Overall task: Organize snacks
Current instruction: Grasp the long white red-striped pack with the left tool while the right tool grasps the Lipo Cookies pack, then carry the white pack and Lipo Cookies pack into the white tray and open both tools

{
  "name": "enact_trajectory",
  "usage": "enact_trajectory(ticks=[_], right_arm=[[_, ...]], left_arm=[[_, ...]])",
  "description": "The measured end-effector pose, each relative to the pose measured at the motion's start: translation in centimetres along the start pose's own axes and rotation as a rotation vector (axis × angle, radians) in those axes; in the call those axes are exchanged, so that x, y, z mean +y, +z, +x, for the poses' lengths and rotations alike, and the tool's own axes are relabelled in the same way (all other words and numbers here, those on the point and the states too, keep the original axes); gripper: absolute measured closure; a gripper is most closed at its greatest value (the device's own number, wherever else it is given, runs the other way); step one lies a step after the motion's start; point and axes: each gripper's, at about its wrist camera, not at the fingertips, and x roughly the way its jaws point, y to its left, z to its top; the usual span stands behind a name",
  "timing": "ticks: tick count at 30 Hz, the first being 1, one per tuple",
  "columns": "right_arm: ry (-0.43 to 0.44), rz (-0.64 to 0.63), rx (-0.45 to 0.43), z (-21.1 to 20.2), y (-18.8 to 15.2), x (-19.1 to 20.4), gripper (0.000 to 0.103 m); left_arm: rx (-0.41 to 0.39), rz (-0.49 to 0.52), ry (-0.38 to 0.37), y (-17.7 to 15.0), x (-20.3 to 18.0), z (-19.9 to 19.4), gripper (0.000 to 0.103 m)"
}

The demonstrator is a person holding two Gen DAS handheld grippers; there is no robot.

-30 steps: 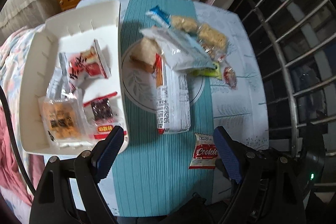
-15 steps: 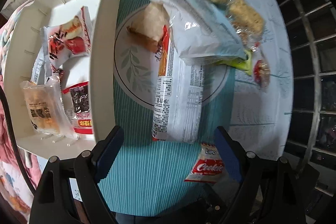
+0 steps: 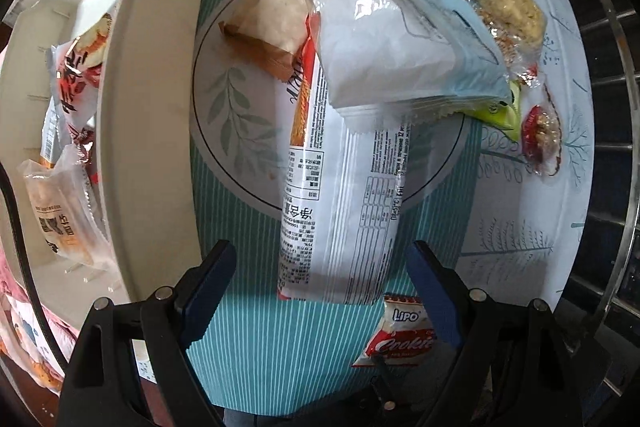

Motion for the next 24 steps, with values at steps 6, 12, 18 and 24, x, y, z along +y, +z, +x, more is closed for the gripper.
enact_trajectory(ticks=[6,12,18,24], right_arm=[[-0.032,-0.004,0.008,0.4,0.7,1.0,0.034],[-0.081,-0.024,0.032,1.3,1.4,2.7,0.034],[-0.109,-0.022,0.047,1.8,1.8,3.2,0.045],[-0.110,-0.010,0.074,2.1,2.0,2.8,0.052]], left_arm=[[0.002,0.003,0.027,0.7,-0.3,1.1,0.017],[0.002,0.008,0.055,1.5,-1.4,2.2,0.017],[0.058,-0.047,0.049,2.1,-1.2,3.8,0.032],[0.056,-0.067,0.019,2.4,-1.4,3.9,0.046]])
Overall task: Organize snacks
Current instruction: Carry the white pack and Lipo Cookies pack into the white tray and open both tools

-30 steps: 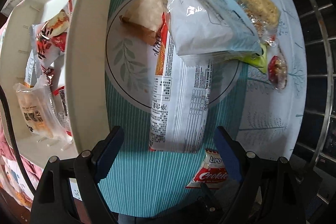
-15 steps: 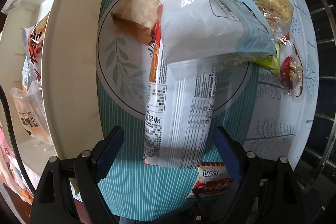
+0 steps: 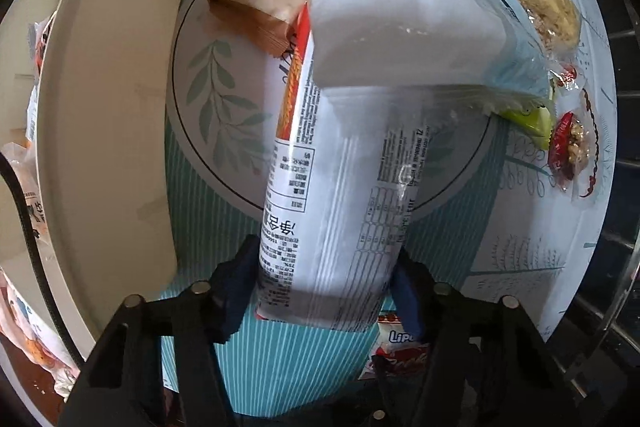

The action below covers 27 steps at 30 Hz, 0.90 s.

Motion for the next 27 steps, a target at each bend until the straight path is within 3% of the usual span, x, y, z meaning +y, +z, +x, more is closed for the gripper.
enact_trajectory(ticks=[16,27], right_arm=[[0.075,0.184,0.120,1.8,-0.7,-3.8,0.055],[0.151,0.382,0.209,2.0,-2.8,-7.6,0.055]], left_arm=[[0.037,-0.016,-0.010,-3.9,2.2,0.6,0.048],[0.111,0.011,-0.027,-10.1,4.1,0.8,0.049]])
